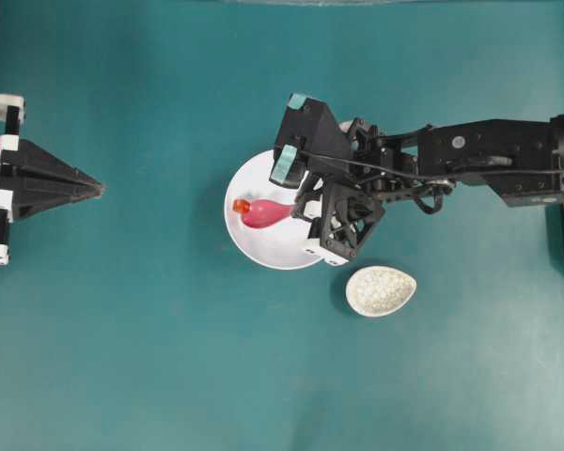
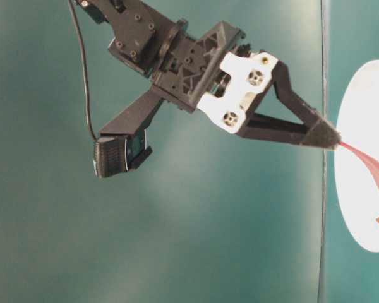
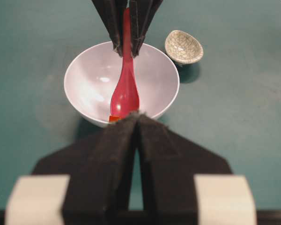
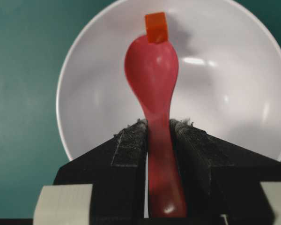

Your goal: Grip the spoon and scoop the red block from the bowl with right arm.

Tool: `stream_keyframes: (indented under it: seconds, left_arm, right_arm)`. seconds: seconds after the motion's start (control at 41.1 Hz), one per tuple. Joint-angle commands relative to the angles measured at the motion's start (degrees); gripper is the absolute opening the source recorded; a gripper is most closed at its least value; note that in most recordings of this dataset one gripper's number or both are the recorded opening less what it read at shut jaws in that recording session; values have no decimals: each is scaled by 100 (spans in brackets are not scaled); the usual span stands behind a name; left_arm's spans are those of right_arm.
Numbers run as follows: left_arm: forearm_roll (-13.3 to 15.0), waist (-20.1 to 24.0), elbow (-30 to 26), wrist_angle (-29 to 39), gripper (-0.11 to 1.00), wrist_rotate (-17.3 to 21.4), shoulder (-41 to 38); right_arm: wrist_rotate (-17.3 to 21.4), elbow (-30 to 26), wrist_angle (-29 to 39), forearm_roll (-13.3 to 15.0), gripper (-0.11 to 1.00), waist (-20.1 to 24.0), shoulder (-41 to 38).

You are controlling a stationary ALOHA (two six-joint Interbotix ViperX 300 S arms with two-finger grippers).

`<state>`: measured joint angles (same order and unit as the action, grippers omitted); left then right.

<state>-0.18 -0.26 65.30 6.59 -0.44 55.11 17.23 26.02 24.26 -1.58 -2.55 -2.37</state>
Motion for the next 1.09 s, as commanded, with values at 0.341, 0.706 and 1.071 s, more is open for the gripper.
stream_keyframes:
  seconds: [0.341, 0.706, 1.071]
  left_arm:
    - [-9, -9, -132, -53, 0, -9, -44]
    - [-18, 0, -141, -53, 0, -9, -44]
    - [-9, 0, -149, -53, 0, -9, -44]
  right_arm:
    - [-18, 193, -554, 18, 24, 9, 211]
    - [-18, 791, -1222, 18, 24, 0, 598]
    - [-9, 870, -1143, 9, 24, -35, 729]
